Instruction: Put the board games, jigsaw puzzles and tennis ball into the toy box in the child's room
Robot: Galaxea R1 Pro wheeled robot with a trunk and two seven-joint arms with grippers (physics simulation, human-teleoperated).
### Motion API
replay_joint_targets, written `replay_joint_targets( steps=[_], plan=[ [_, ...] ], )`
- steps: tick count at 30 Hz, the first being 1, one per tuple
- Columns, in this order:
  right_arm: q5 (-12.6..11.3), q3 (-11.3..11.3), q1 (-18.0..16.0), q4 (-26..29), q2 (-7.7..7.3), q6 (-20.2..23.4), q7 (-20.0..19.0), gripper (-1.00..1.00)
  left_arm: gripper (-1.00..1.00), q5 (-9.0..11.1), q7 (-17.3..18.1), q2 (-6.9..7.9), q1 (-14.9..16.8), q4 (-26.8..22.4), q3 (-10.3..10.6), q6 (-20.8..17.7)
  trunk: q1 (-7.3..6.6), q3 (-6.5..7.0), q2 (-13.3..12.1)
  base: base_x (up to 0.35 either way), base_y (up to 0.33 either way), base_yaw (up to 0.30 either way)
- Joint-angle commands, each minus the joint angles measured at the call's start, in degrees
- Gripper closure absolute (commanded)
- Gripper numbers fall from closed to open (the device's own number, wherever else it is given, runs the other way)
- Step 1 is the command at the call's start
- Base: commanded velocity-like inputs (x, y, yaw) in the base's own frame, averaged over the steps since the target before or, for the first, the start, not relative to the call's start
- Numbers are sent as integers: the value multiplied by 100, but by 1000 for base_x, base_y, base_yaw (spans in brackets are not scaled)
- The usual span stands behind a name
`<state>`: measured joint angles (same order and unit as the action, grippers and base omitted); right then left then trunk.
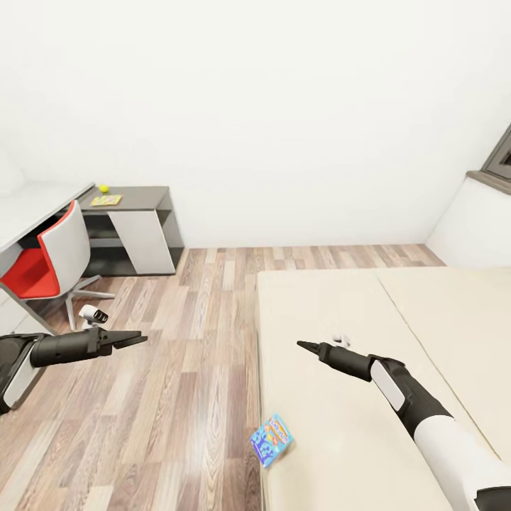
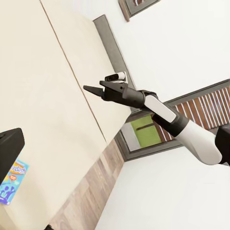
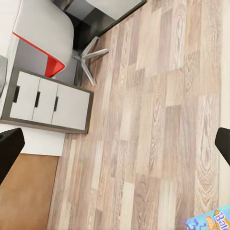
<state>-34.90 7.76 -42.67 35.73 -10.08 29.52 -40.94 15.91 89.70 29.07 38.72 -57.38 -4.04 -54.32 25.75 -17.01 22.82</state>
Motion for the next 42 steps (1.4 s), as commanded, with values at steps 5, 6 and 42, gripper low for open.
replay_joint_targets(
  steps=[5, 6, 42],
  plan=[
    [-51, 21, -4, 3, -5, 37, 7, -100, -100, -1, 21, 2, 4, -1, 7, -61, 4, 38, 10, 0, 0, 0],
    [-51, 21, -4, 3, -4, 37, 9, -100, -100, -1, 21, 2, 4, -1, 7, -61, 4, 47, 10, 0, 0, 0],
    [-47, 22, -4, -1, -3, 37, 14, -100, -100, -1, 21, 2, 4, -1, 9, -61, 4, 391, 10, 0, 0, 0]
  ],
)
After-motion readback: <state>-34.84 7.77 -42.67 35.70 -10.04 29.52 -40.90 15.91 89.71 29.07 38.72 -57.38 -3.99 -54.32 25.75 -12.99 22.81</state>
